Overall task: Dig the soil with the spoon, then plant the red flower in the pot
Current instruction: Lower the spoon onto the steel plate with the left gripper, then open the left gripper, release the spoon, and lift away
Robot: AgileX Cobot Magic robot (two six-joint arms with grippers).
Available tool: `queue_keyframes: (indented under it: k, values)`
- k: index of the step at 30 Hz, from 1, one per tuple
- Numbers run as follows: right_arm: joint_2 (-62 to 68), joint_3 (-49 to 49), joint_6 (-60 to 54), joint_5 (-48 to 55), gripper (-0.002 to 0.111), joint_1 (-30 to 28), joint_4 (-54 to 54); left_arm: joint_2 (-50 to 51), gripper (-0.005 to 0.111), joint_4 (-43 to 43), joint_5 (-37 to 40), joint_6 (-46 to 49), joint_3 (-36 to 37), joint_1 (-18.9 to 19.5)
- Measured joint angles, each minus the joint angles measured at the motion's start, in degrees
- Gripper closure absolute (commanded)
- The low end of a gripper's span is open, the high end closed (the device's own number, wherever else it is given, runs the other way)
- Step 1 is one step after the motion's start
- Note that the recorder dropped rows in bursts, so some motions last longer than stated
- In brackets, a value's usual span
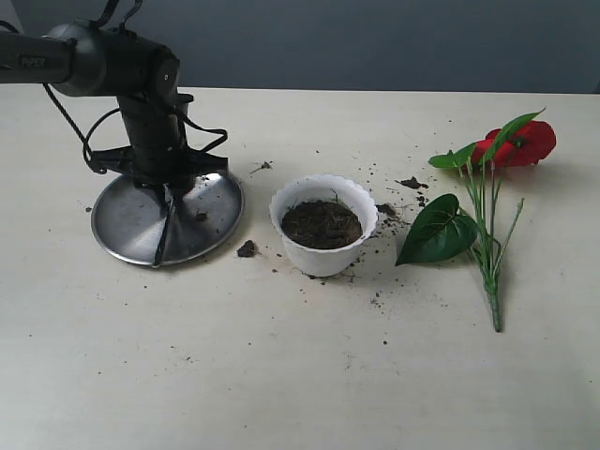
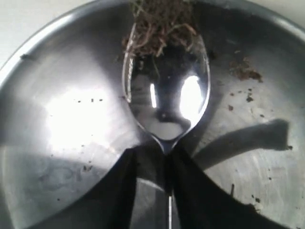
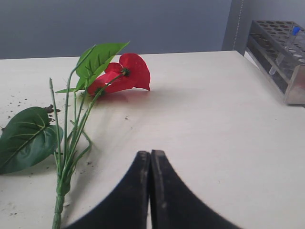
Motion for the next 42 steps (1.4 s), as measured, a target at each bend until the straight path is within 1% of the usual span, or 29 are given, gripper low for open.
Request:
queue_keyframes:
  k: [3, 6, 19, 28, 30, 32, 34, 36, 38, 42]
  values:
    - [0.00, 0.00, 0.00, 0.00, 0.108, 0.00, 0.00, 0.00, 0.048, 0.29, 0.82, 0.11, -0.10, 0.32]
    - [0.00, 0.00, 0.00, 0.00, 0.108, 0.00, 0.00, 0.00, 0.042, 0.90, 1.29, 0.21, -0.22, 0.43]
    - [0.00, 0.00, 0.00, 0.00, 0.108, 0.00, 0.00, -0.46, 0.042, -2.90, 1.82, 1.50, -0.25, 0.43]
    - [0.00, 0.00, 0.00, 0.00, 0.108, 0.00, 0.00, -5.64, 0.044, -2.91, 2.31, 1.72, -0.04, 0.43]
    - [0.00, 0.00, 0.00, 0.00, 0.108, 0.00, 0.00, -7.11, 0.048, -2.81, 2.75, 1.72, -0.04, 0.43]
    - [0.00, 0.00, 0.00, 0.00, 0.108, 0.00, 0.00, -8.63, 0.058, -2.81, 3.53, 2.21, -0.04, 0.43]
    - [0.00, 0.00, 0.00, 0.00, 0.108, 0.00, 0.00, -10.09, 0.072, -2.33, 4.35, 2.76, -0.04, 0.43]
    - [0.00, 0.00, 0.00, 0.00, 0.108, 0.00, 0.00, -11.45, 0.092, -1.47, 5.03, 3.29, -0.04, 0.43]
    - [0.00, 0.00, 0.00, 0.00, 0.108, 0.00, 0.00, -13.01, 0.106, -1.19, 5.27, 5.15, -0.04, 0.43]
    - [0.00, 0.00, 0.00, 0.00, 0.108, 0.00, 0.00, -17.79, 0.106, -0.35, 4.26, 8.14, -0.04, 0.43]
